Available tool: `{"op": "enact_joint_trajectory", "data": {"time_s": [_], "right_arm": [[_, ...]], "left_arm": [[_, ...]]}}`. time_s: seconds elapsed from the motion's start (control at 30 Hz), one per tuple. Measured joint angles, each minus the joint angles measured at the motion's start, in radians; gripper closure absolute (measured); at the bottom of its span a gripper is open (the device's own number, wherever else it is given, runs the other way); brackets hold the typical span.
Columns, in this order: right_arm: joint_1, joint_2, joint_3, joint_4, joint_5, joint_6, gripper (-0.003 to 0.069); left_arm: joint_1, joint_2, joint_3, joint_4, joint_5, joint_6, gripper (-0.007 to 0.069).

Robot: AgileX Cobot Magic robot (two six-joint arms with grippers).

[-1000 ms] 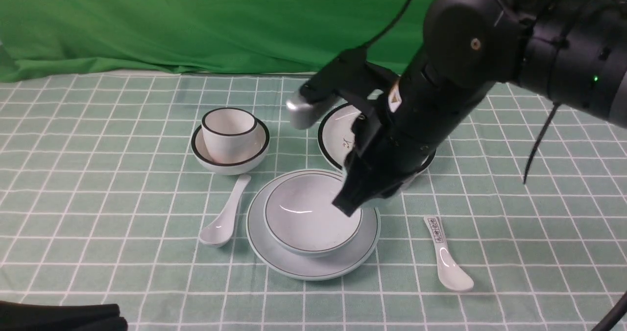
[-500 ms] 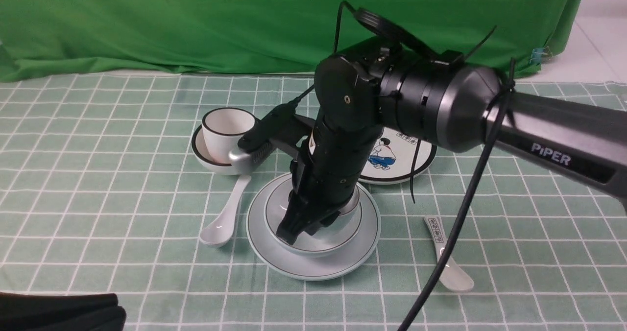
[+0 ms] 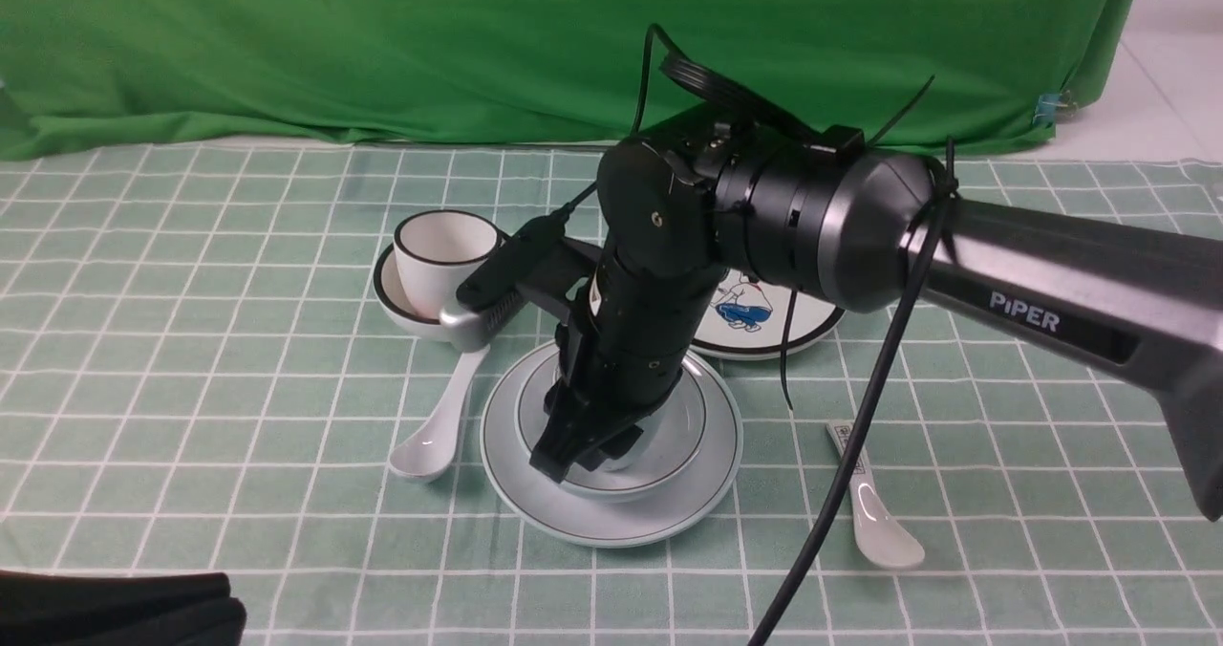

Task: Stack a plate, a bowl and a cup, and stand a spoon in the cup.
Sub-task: Use the right arm to put the blue teacup into the blue rice bowl in the middle, then use the left arm to grab a blue soup spoon

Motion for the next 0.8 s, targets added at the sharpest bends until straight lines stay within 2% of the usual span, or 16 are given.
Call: {"op": "enact_joint_trajectory", "data": {"time_s": [0.03,0.1,0.2,0.27,0.37,0.43,0.47,0.53,0.67,0.8], "right_arm": [[0.0,0.0,-0.002,0.0,0.002,0.0,0.0283],[0.0,-0.003,-0.035,-0.004,0.025,0.004,0.0167],[0.0,-0.023,-0.07,-0.009,0.064,0.008,0.0125],[0.0,-0.07,-0.098,-0.016,0.126,0.011,0.0123],[0.0,-0.168,-0.107,-0.039,0.226,0.015,0.0192],[0.0,-0.229,-0.108,-0.057,0.259,0.032,0.0264],[0.0,-0.302,-0.098,-0.074,0.259,0.056,0.0347],[0.0,-0.379,-0.056,-0.106,0.26,0.077,0.0409],[0.0,-0.542,0.078,-0.158,0.26,0.144,0.0443],[0.0,-0.743,0.313,-0.177,0.224,0.175,0.0442]], "left_arm": [[0.0,0.0,0.0,0.0,0.0,0.0,0.061],[0.0,0.007,0.0,0.002,0.0,-0.027,0.0609],[0.0,0.034,0.0,0.018,0.0,-0.082,0.0608],[0.0,0.092,0.0,0.054,0.0,-0.146,0.0608],[0.0,0.199,0.0,0.084,-0.001,-0.182,0.0608],[0.0,0.288,-0.001,0.089,-0.009,-0.191,0.0608],[0.0,0.351,-0.004,0.089,-0.027,-0.194,0.0608],[0.0,0.432,-0.015,0.091,-0.053,-0.194,0.0608],[-0.01,0.574,-0.054,0.09,-0.076,-0.195,0.0613],[-0.1,0.698,-0.129,0.12,-0.114,-0.239,0.0623]]}}
